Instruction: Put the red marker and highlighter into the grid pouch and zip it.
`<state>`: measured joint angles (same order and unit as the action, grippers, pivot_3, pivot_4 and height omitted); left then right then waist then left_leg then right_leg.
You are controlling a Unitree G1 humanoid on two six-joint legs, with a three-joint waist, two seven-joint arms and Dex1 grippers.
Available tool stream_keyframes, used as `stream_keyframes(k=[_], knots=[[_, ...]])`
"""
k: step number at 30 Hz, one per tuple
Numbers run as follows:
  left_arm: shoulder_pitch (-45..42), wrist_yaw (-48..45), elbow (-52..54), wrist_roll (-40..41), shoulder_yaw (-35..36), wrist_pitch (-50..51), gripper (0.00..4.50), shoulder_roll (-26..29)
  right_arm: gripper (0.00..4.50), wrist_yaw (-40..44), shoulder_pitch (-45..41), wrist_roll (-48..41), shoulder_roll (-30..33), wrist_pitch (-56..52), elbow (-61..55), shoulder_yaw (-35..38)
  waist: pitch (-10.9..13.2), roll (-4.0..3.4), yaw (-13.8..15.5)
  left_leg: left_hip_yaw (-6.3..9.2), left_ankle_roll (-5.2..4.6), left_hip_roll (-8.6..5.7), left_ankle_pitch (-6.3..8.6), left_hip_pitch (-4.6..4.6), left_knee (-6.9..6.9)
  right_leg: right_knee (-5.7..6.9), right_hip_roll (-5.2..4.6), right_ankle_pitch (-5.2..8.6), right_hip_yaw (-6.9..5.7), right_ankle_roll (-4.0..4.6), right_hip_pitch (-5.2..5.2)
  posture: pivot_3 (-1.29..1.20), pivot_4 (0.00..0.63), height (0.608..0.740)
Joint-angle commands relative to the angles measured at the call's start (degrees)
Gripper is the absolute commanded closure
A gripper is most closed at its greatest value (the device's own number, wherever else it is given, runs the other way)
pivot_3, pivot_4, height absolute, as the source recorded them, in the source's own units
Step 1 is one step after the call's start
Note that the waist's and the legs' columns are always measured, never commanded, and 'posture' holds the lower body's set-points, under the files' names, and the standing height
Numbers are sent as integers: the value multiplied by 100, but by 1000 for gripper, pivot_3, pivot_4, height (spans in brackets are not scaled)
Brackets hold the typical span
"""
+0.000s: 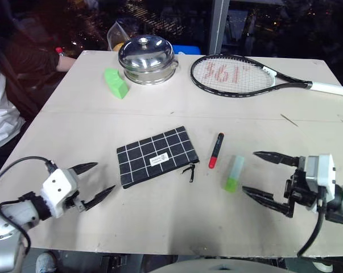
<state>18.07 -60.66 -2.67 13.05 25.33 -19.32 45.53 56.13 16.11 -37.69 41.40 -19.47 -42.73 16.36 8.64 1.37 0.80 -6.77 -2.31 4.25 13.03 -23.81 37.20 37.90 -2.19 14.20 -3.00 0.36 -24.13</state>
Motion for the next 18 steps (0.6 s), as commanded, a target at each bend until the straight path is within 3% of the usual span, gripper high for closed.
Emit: stream_keyframes(k=[1, 4, 7, 14, 17, 18], knots=[[-416, -77, -854, -491, -292, -1605, 12, 146, 0, 146, 103, -8, -61, 322, -100, -22, 0, 1, 20, 1, 0, 0, 0, -1, 1, 0, 0, 0, -2, 0, 0, 0, 150, 740], [-1146, 228, -1562, -1247, -910, -2902, 12, 90, 0, 222, 317, 166, -113, 585, -8, -13, -6, 0, 65, -2, 22, -3, 13, -3, 9, -1, -23, 1, -15, -3, 2, 0, 150, 740], [-1843, 563, -1987, -1632, -1367, -3502, 12, -58, 0, 174, 407, 233, -152, 704, 11, 11, -20, -18, 106, -9, 18, -8, 15, -1, 15, -2, -38, 0, -25, -3, 14, 0, 150, 740], [-2621, 839, -2120, -1880, -2437, -3682, 12, -364, 0, -114, 477, 559, -235, 832, -4, -125, -30, -19, 97, -10, -15, -4, 3, 2, 19, 0, -21, -6, -27, -18, 30, 0, 150, 740], [-2644, 666, -1819, -1466, -2769, -3137, 875, -419, 0, -491, 395, 784, -319, 702, -64, -312, -33, -24, 51, -8, -15, -2, 3, 6, 18, 2, -14, 5, -27, -41, 32, 0, 150, 740], [-2669, 686, -1687, -1331, -2810, -2868, 1398, -477, 0, -650, 367, 910, -345, 643, -115, -406, -33, -24, 35, -8, -15, -1, 3, 7, 19, 4, -14, 6, -27, -43, 32, 0, 150, 740]])
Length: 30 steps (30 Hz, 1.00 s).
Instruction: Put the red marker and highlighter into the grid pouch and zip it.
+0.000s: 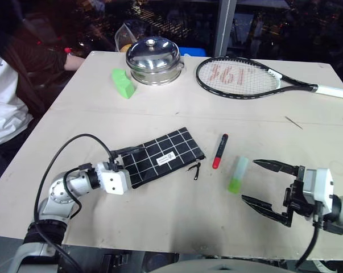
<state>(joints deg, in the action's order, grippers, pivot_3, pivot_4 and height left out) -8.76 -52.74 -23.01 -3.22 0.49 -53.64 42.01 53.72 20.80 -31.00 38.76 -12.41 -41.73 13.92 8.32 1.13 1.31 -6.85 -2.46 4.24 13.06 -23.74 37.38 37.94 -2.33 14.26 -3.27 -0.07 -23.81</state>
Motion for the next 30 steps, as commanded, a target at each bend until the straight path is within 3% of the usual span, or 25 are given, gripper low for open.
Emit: stream_keyframes(k=[1, 7, 15, 20, 23, 29, 30], knots=[[-17, -59, 466, 371, -351, 762, 2012, -170, 0, -599, -125, 435, -97, -145, -258, -280, 0, 0, -22, 1, 0, 0, 0, 0, 1, 2, 0, 1, -1, -2, 0, 0, 150, 740], [161, -79, 1431, 968, -324, 1975, 4468, -171, 0, -1564, -446, 1092, 42, -1244, -672, -857, -1, 4, -66, 5, 0, 1, 0, -2, 7, 3, 3, 2, 0, -2, 1, 0, 150, 740], [314, -108, 2021, 1523, -79, 3012, 4468, -117, 0, -2482, -2074, -377, -595, -4178, -308, -1322, -1, 7, -93, 15, 3, 8, -2, 0, 7, 6, 13, 2, 0, 5, 1, 0, 150, 740], [477, -97, 2363, 1665, -32, 3323, 4468, -142, 0, -3254, -3277, -609, -1632, -5347, 645, -1550, -1, 8, -110, 13, 3, 5, -2, -5, 5, 4, 11, -11, 0, 23, -1, 0, 150, 740], [624, -63, 2561, 1651, -7, 3391, 4468, -190, 0, -3570, -3778, -582, -2119, -5693, 1133, -1500, 0, 7, -137, 14, 3, 6, -2, -6, 5, 7, 13, -15, 0, 18, -2, 0, 150, 740], [883, 4, 2891, 1645, 20, 3467, 4468, -258, 0, -3739, -4385, -280, -2468, -5576, 1913, -1752, 0, 6, -186, 11, 3, 2, -2, -10, 4, 5, 10, -18, -2, 14, -2, 0, 150, 740], [922, -20, 2925, 1643, 18, 3439, 4500, -252, 532, -3747, -4466, -190, -2505, -5474, 2058, -1801, 0, 6, -201, 12, 3, 2, -2, -9, 4, 5, 10, -18, -2, 14, -2, 0, 150, 740]])
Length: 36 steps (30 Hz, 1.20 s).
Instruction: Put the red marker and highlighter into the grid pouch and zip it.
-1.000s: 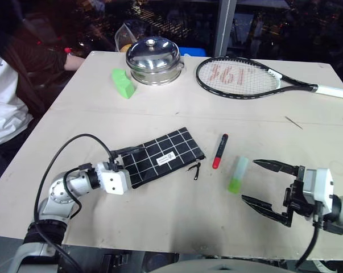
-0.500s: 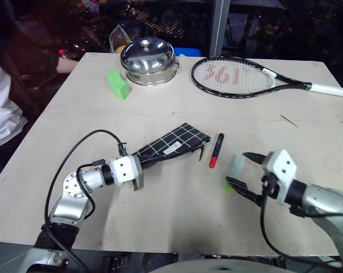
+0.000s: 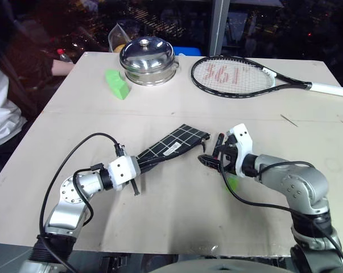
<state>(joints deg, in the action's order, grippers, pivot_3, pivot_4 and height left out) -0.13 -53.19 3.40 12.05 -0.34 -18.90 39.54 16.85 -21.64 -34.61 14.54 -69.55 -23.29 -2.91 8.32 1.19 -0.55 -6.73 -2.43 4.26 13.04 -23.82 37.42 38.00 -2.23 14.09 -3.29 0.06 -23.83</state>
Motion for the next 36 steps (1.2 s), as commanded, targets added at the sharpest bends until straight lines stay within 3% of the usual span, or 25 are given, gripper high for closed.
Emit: stream_keyframes(k=[1, 3, 6, 8, 9, 21, 36], knots=[[92, 10, 316, 112, 101, -53, 4500, -2, 873, -57, -270, 235, -106, 311, 306, -148, 0, -1, -22, 0, 0, 1, 0, 2, 0, 1, 1, 0, 0, 0, 0, 0, 150, 740], [146, 0, 370, 114, 111, -62, 4500, -4, 1940, 66, -310, 367, -41, 536, 386, -297, 1, -2, -27, 1, 1, 2, 0, 2, 0, 2, 3, 0, -1, 0, 0, 0, 150, 740], [203, -23, 409, 110, 117, -86, 4500, 7, 3058, 207, -335, 445, 3, 707, 427, -415, 1, -2, -26, 0, 1, 3, 0, 1, -3, 1, 2, 0, -1, 0, -2, 0, 150, 740], [222, -14, 410, 103, 126, -87, 4500, 4, 4128, 292, -339, 436, 12, 751, 399, -438, 1, -3, -27, -1, 1, 3, 0, 1, -3, 0, 2, 0, 0, 0, -2, 0, 150, 740], [212, 3, 403, 101, 129, -68, 4500, -6, 4455, 332, -340, 432, 26, 761, 377, -446, 1, -2, -27, -1, 1, 3, 0, 1, -3, 1, 2, 0, 0, -1, -2, 0, 150, 740], [-123, 296, 396, 67, 30, 425, 4500, -279, 4455, 696, -325, -420, 243, 76, -715, -215, 3, -4, -23, 0, 1, 3, 0, 1, -4, -1, 0, 0, -1, -1, -2, 0, 150, 740], [-878, 733, 315, -507, -522, 802, 4500, -986, 4455, 867, -635, -567, 273, 9, -468, -413, 3, -4, -19, 1, 0, 1, 0, -3, -4, -2, 3, 0, 0, -1, -2, 0, 150, 740]])
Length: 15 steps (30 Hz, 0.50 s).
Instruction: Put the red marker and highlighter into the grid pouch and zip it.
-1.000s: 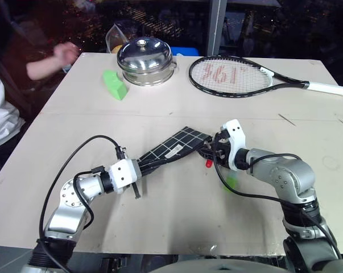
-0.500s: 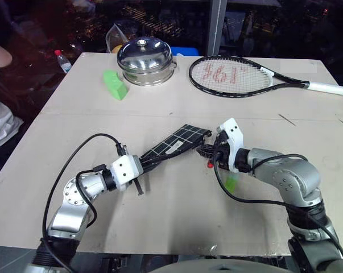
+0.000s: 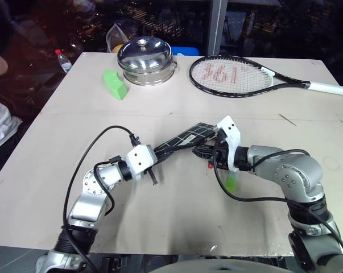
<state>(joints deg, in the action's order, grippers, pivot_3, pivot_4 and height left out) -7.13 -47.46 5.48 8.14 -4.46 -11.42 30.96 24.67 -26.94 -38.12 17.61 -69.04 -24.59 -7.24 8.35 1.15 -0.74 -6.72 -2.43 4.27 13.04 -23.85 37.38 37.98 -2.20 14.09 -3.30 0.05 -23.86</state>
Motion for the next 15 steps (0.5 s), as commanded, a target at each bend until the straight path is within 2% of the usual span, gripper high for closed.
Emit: stream_keyframes(k=[1, 8, 15], knots=[[-242, 225, 97, -143, -139, 117, 4500, -194, 4455, 92, -114, -256, -24, -79, -369, 39, 0, 0, 0, 0, 0, 0, 0, 0, 0, 0, 0, 0, 0, 0, 0, 0, 150, 740], [-687, 714, -288, -774, -488, 366, 4500, -584, 4455, 273, -276, -616, -20, -251, -334, 172, 0, 1, -2, 1, 0, -1, 0, 0, 0, 0, 13, 0, 1, -1, 1, 0, 150, 740], [-1137, 1030, -868, -1529, -1006, -45, 4500, -871, 4455, 407, -372, -593, -30, -122, -82, 78, 1, 1, 10, 1, -1, -2, 0, 0, 0, 0, 16, -1, 1, -1, 0, 0, 150, 740]])
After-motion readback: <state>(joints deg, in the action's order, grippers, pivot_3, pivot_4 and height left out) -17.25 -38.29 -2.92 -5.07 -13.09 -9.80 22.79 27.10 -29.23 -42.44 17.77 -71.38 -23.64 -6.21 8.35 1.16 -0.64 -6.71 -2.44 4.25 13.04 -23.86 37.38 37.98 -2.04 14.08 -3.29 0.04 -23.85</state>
